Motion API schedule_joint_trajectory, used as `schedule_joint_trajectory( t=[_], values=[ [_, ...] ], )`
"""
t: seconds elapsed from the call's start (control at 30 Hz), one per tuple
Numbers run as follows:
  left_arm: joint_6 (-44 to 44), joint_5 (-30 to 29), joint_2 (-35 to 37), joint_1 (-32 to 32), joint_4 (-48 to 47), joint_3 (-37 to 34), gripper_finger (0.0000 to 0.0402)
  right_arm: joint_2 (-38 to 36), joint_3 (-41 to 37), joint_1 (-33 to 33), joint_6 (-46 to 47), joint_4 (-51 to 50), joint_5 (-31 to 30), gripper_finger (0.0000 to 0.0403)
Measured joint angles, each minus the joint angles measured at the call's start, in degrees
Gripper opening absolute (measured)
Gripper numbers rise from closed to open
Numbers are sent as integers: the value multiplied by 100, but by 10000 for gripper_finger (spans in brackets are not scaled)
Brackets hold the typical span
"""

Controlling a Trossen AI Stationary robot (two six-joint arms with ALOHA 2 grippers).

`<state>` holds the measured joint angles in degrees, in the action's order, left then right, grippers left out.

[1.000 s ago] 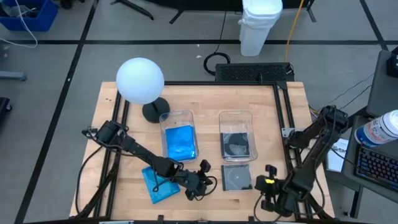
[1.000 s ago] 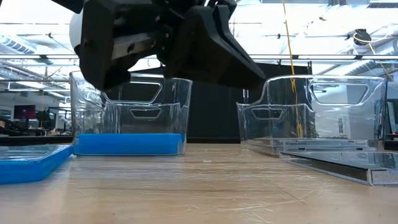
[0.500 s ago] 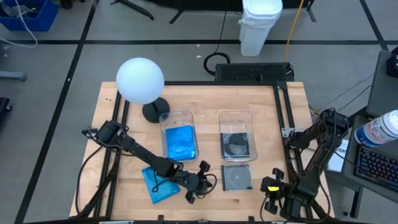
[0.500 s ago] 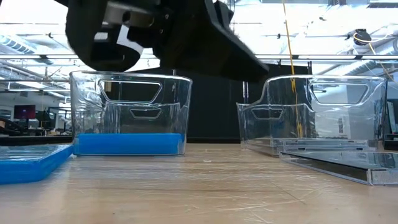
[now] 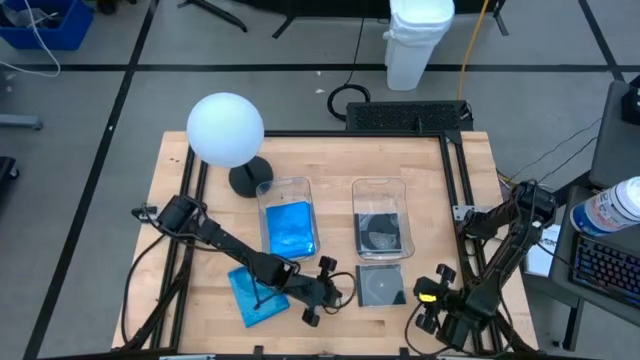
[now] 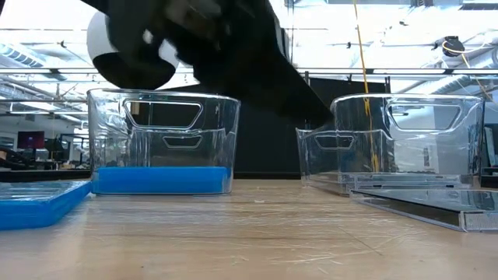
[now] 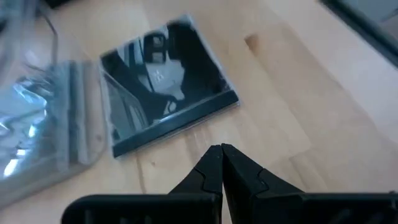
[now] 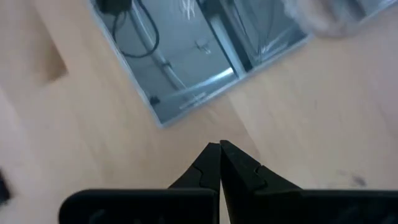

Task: Pick & place jewel cases by type
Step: Put the black CD case into the right transparent bin

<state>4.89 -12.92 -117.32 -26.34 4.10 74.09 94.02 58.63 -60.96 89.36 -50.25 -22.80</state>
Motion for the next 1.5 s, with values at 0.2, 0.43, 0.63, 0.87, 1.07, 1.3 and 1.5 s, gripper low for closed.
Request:
schedule_joint_trajectory(
  t=[0.2,0.43,0.63,0.87,1.07,1.3,1.5],
  values=[
    [-9,104,-695,2,-528,691,10,399,-2,177,-2,146,539,0],
    [108,377,-1014,208,-1083,1368,10,637,7,242,-2,225,765,0],
    [-115,522,-1043,507,-1466,1364,10,673,7,255,-9,239,426,0],
    [-354,753,-1034,646,-1606,1361,10,676,-85,378,-245,455,152,0],
    [-354,753,-1034,640,-1597,1361,10,621,-468,665,-489,1165,409,0],
    [-508,1143,-1034,567,-1488,1359,10,636,-518,756,-753,1693,318,0],
    [-240,1156,-1034,341,-1398,1357,10,655,-529,924,-1233,2397,348,0]
  ],
)
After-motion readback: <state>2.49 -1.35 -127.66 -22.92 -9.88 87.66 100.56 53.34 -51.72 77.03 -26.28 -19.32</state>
